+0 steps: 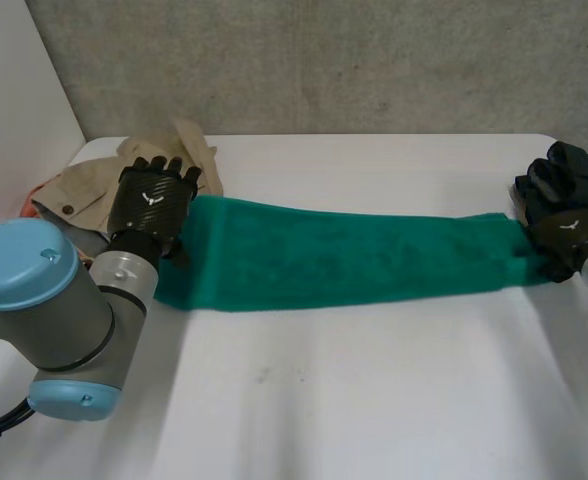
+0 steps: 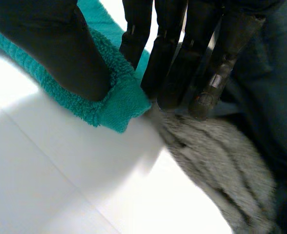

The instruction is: Fold the laundry.

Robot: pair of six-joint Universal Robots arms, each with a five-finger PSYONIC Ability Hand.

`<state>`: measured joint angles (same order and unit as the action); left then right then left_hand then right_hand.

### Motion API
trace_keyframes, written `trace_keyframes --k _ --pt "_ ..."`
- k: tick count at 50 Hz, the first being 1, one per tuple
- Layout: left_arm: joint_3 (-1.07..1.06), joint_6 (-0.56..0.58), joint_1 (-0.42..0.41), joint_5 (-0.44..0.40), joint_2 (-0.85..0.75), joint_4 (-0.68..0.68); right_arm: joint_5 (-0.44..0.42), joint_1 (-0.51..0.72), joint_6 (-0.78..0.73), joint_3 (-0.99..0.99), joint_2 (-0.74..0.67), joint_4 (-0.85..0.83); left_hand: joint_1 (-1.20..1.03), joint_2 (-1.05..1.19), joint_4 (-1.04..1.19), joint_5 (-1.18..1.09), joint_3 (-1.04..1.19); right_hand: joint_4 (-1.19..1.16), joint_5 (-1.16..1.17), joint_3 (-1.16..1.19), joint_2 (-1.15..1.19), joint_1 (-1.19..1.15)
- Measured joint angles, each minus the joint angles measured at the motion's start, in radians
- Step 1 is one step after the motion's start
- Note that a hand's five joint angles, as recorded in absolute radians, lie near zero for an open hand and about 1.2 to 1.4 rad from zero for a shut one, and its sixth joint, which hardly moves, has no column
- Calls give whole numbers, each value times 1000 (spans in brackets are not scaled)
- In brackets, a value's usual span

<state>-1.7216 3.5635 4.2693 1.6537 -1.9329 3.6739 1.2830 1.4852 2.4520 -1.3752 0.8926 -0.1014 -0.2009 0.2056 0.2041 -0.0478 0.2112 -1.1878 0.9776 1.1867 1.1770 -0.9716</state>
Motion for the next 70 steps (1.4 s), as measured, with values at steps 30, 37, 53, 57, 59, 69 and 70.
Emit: trace_keyframes --k 30,37,53,57,59,69,70 --pt "-50 -1 29 -1 96 -5 -5 157 -203 -37 250 -9 0 0 0 0 0 -4 12 0 2 -16" --pt "-67 -2 41 -1 132 -9 -18 534 -203 102 114 -204 0 0 0 0 0 -4 12 2 2 -16" --pt "-82 -1 61 -2 136 -5 -66 845 -189 333 -274 -331 0 0 0 0 0 782 -744 -786 -797 694" --pt "-70 -1 61 -2 131 -2 -1 837 -122 292 -190 -323 0 0 0 0 0 950 -913 -973 -957 771" --pt "-58 -1 57 -2 127 0 52 821 -41 243 -101 -320 0 0 0 0 0 950 -914 -973 -957 771" --pt "36 -55 -38 -47 58 0 175 578 392 23 182 -173 0 0 0 0 0 950 -914 -973 -957 771" --pt "46 -61 -48 -53 48 -1 173 561 411 12 190 -155 0 0 0 0 0 950 -914 -973 -957 771"
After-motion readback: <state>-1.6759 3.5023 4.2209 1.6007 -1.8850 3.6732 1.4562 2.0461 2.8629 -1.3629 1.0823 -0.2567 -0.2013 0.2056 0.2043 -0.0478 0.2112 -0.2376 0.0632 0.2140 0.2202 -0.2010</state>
